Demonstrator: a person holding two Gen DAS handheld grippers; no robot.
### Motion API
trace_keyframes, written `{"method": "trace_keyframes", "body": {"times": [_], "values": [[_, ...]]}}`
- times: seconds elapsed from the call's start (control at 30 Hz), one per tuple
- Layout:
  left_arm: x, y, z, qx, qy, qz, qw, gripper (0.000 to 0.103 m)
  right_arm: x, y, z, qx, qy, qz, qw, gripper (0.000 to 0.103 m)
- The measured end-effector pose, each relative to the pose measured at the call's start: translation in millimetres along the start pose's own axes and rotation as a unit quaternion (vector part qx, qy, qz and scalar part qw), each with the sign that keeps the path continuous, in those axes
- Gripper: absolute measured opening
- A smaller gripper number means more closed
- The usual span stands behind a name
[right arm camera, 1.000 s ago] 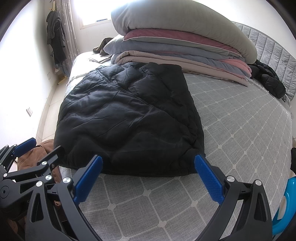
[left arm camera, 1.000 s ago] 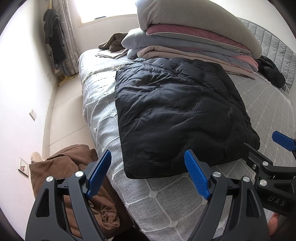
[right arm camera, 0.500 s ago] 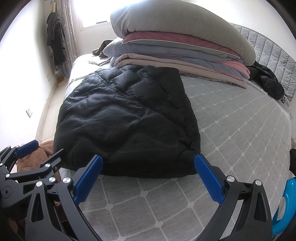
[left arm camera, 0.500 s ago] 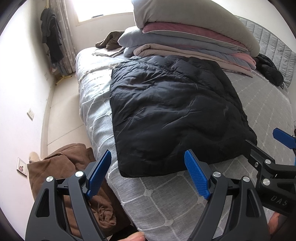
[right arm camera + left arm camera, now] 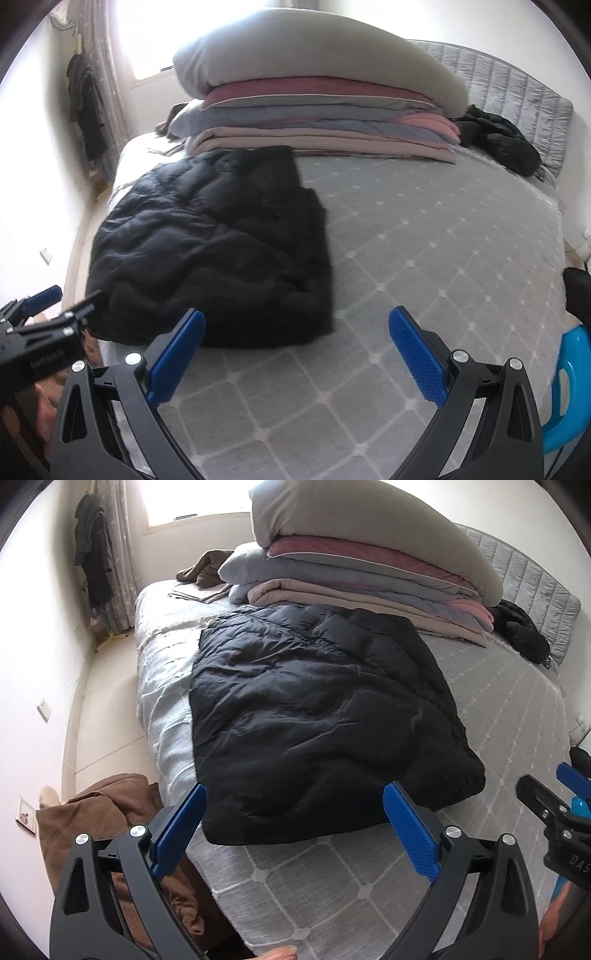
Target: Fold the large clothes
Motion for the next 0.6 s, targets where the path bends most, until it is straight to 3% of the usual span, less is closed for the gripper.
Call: {"method": "trace_keyframes", "body": {"times": [0.33, 0.5, 0.6], "values": [[2.6, -45.4, 13.4, 0.034, 0.017, 0.012, 0.9992, 0.093, 37.4, -67.9, 3.1, 0.048, -0.017, 0.003, 0.999, 0.096], [10.7, -72.1, 24.4, 0.06, 0.035, 0.012, 0.9975, 0.093, 56.6, -100.7, 13.6, 0.055, -0.038, 0.036, 0.997, 0.096], [12.1, -80.6, 30.0, 0.054, 0.039, 0.016, 0.9977, 0.096, 59.2, -113.7, 22.2, 0.055, -0.04, 0.064, 0.996, 0.096]]}}
Point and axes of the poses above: each gripper's, at about its wrist camera, not at the fingertips, and z roughly the way its jaws point, y to its left, x to its underside, the point moved 8 cm from there along z, roughly the way its jaws point, and after that the axes turned 10 degrees about x, right-handed, at the moved point
